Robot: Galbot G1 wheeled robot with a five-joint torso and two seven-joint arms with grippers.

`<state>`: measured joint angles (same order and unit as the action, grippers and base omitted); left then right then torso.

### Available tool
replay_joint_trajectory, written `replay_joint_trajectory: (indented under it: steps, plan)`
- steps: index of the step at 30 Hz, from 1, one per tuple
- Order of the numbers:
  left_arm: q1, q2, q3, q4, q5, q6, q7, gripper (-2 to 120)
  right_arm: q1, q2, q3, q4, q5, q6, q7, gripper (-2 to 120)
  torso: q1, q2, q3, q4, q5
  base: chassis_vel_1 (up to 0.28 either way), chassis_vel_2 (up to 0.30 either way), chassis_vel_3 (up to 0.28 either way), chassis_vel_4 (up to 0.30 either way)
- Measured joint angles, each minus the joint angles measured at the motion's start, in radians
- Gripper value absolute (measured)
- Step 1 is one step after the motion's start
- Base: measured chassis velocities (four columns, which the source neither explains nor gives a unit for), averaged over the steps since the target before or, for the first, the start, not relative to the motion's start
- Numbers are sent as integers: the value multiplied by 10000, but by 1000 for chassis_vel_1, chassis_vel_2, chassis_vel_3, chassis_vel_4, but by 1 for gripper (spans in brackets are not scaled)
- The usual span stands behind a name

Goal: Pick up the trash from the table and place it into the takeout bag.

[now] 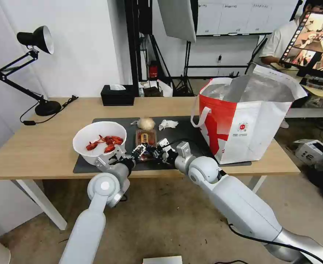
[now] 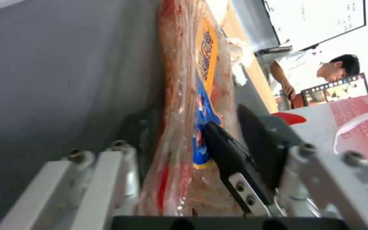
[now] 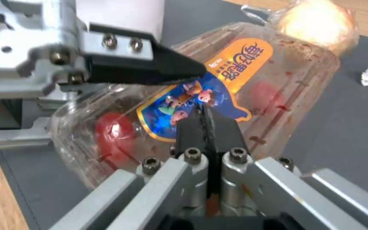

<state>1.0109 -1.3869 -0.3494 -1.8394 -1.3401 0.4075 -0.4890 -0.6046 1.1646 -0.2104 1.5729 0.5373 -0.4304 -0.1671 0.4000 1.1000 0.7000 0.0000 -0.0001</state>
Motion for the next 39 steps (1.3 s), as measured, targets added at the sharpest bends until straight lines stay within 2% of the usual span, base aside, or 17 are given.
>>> replay_joint_trajectory:
  steps: [4, 5, 8, 9, 12, 17, 20, 21, 24, 25, 28, 29, 32, 33, 36, 37, 39]
  plan:
    - [0, 4, -29, 8, 18, 9, 0, 31, 0, 15, 0, -7, 0, 1, 4, 0, 0, 0, 0, 0, 0, 0, 0, 0, 0]
    - [0, 4, -29, 8, 18, 9, 0, 31, 0, 15, 0, -7, 0, 1, 4, 0, 0, 0, 0, 0, 0, 0, 0, 0, 0]
    - [5, 11, -63, 13, 32, 11, 1, 18, 0, 23, 1, -13, 0, 5, 6, 0, 0, 0, 0, 0, 0, 0, 0, 0, 0]
    - [5, 11, -63, 13, 32, 11, 1, 18, 0, 23, 1, -13, 0, 5, 6, 0, 0, 0, 0, 0, 0, 0, 0, 0, 0]
    - [29, 15, -86, 16, 43, 16, 11, 4, -12, 29, 1, -12, 2, 14, 12, 0, 0, -1, 0, 0, 0, 0, 0, 0, 0]
    - [53, 7, -97, 15, 49, 18, 27, 0, -69, 36, 27, 22, 36, 52, 173, 0, 0, 0, 0, 0, 0, 0, 0, 0, 0]
    - [56, -4, -123, 12, 51, 11, 42, 0, -102, 0, 61, 141, 163, 202, 382, 12, 0, -1, 0, 0, 0, 0, 0, 0, 0]
    - [56, -4, -123, 12, 51, 11, 42, 0, -102, 0, 61, 141, 163, 202, 382, 12, 0, -1, 0, 0, 0, 0, 0, 0, 0]
    - [56, -13, -132, 11, 68, -4, 52, 0, -186, -42, 207, 415, 186, 536, 500, 26, 1, -1, 0, 1, 0, 0, 0, 0, 0]
    - [56, -13, -132, 11, 68, -4, 52, 0, -186, -42, 207, 415, 186, 536, 500, 26, 1, -1, 0, 1, 0, 0, 0, 0, 0]
    - [56, -24, -135, -17, 95, -9, 55, 0, -449, -204, 561, 1014, 309, 606, 567, 41, 1, -1, 0, 1, 1, 0, 0, 0, 0]
    - [56, -24, -135, -17, 95, -9, 55, 0, -449, -204, 561, 1014, 309, 606, 567, 41, 1, -1, 0, 1, 1, 0, 0, 0, 0]
    - [63, -15, -141, -50, 110, -14, 65, 0, -977, -546, 1052, 1672, 416, 610, 583, 57, 0, -1, -1, 2, 1, 0, 0, 0, 0]
    - [63, -15, -141, -50, 110, -14, 65, 0, -977, -546, 1052, 1672, 416, 610, 583, 57, 0, -1, -1, 2, 1, 0, 0, 0, 0]
    - [83, 41, -175, -127, 227, -34, 289, 0, -1882, -1227, 1770, 2502, 433, 704, 259, 72, 0, 0, -1, -2, 3, 0, 0, 0, 0]
    - [83, 41, -175, -127, 227, -34, 289, 0, -1882, -1227, 1770, 2502, 433, 704, 259, 72, 0, 0, -1, -2, 3, 0, 0, 0, 0]
    - [132, 56, -209, -237, 278, -41, 337, 0, -2324, -1594, 2124, 2807, 344, 946, -25, 80, -2, 0, -1, -3, 1, 0, 0, 0, 0]
